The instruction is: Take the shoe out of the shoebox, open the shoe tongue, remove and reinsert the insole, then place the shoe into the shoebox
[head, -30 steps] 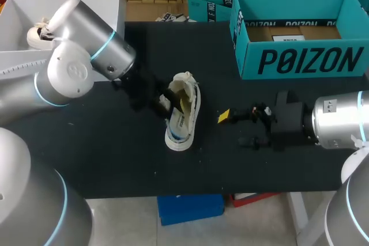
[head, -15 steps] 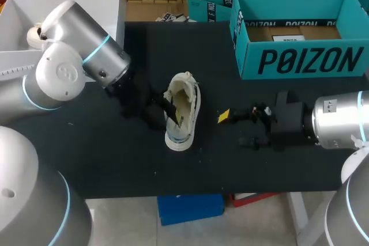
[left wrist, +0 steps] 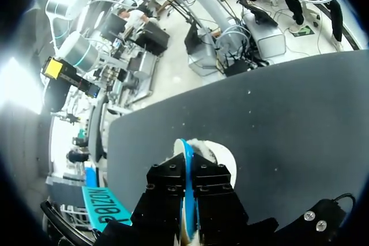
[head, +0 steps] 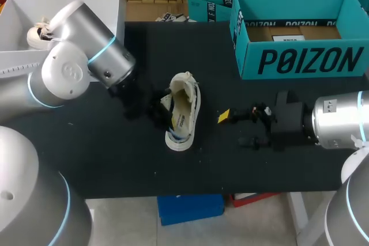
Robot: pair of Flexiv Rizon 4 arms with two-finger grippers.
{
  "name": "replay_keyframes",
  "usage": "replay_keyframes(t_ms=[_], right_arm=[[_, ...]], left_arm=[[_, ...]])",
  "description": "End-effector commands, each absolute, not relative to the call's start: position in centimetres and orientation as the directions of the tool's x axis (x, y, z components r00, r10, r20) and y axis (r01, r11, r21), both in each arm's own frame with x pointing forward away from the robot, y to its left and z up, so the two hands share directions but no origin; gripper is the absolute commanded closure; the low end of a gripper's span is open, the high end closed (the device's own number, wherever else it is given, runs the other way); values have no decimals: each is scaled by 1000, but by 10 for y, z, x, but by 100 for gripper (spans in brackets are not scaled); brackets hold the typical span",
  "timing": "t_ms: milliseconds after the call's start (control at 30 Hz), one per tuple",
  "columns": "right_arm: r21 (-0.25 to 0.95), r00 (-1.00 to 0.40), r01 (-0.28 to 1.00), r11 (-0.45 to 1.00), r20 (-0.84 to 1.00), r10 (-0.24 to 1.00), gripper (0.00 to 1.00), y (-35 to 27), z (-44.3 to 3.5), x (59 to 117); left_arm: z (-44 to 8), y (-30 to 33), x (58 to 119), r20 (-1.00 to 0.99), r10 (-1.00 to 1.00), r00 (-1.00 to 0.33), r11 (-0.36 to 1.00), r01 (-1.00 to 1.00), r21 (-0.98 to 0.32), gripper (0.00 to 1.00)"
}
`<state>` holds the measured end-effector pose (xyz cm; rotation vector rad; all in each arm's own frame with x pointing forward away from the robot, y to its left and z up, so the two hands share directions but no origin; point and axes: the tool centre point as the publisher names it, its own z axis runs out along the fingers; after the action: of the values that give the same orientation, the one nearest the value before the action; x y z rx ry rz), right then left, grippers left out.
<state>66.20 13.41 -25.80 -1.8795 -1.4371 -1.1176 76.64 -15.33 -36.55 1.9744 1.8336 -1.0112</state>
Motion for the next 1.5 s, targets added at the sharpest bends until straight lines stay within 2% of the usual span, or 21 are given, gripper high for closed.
replay_keyframes(t_ms=[33,800,833,933,967,1000,1333,1400,1433,1467,1500], right_arm=[[77,97,950,-302,848,521,0,134,-258,662],[77,97,950,-302,848,521,0,134,-258,662],[77,97,950,-302,848,521,0,134,-258,662],[77,97,950,-302,848,521,0,134,-258,662],[77,97,950,-302,848,521,0,134,-258,662],[77,97,950,-302,848,521,0,134,-258,662],[77,97,950,-302,848,521,0,134,-258,662],[77,97,950,-302,848,521,0,134,-258,662],[77,97,950,-302,848,521,0,134,-258,662],[77,97,950,-302,848,521,0,134,-258,662],[77,97,950,-302,848,521,0,134,-258,662]], left_arm=[[-366,-157,771,-630,776,-38,-169,949,-266,100],[-383,-166,799,-619,783,-69,-81,974,-210,100],[-382,-165,797,-618,783,-69,-81,974,-211,96],[-377,-165,794,-627,776,-73,-85,972,-220,65],[-373,-165,792,-634,770,-77,-86,971,-223,48],[-368,-164,791,-641,764,-75,-89,971,-220,0],[-323,-147,789,-680,731,-59,-104,975,-197,0],[-321,-143,791,-671,740,-55,-96,978,-187,22],[-321,-141,791,-661,749,-50,-96,978,-183,52],[-322,-139,791,-654,755,-44,-98,979,-180,64],[-324,-137,791,-635,772,-26,-101,982,-163,81]])
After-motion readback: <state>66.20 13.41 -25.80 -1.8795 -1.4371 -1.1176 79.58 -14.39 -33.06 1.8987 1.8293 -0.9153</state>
